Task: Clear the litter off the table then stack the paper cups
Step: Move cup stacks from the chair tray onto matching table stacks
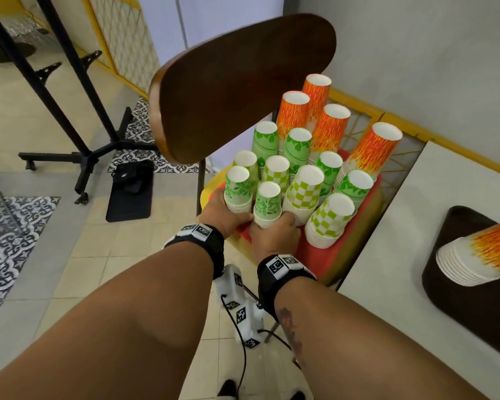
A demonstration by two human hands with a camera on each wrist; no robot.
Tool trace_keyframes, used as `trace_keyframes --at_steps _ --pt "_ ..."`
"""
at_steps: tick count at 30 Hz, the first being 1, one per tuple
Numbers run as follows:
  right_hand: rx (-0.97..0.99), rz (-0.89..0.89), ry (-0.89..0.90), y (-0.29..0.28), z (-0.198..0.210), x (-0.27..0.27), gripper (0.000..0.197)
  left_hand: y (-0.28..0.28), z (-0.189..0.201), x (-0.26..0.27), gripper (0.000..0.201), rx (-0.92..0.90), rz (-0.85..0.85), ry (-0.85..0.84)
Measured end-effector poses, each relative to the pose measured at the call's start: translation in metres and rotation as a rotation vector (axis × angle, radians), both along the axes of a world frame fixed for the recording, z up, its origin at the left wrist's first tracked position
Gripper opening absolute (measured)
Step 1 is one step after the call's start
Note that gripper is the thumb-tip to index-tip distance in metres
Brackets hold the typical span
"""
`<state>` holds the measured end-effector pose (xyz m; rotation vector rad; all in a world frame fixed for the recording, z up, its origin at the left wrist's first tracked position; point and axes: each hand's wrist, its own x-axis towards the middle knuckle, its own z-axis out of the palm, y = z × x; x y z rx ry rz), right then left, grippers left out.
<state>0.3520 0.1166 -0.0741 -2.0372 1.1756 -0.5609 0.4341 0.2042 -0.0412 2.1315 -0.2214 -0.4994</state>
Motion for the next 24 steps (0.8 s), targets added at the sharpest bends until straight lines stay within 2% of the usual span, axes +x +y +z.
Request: trace_keyframes --at_steps 4,11,13,17,20,24 --pt "0.012 -0.001 -0.002 -0.001 0.0 -0.007 0.062 0.0 -0.006 -0.002 0.087 0.005 0.029 0.004" --pt "0.029 0.017 -0.145 -0.006 0.009 -0.028 0.057 -0.002 0.0 -0.015 0.076 0.059 0.068 -0.044" --pt "0.035 0.055 -0.132 -0.008 0.014 -0.035 0.06 -0.002 0.0 -0.019 0.071 0.021 0.094 -0.071" --pt "0.05 0.123 -0.161 -0.017 0.03 -0.054 0.061 -0.003 0.002 -0.028 0.073 -0.074 0.177 -0.085" --pt "0.017 0.152 -0.212 -0.027 0.05 -0.073 0.055 -0.011 0.02 -0.045 0.066 -0.105 0.232 -0.127" --pt "-0.069 0.194 -0.257 -0.044 0.087 -0.109 0.062 -0.028 0.049 -0.07 0.061 -0.188 0.268 -0.237"
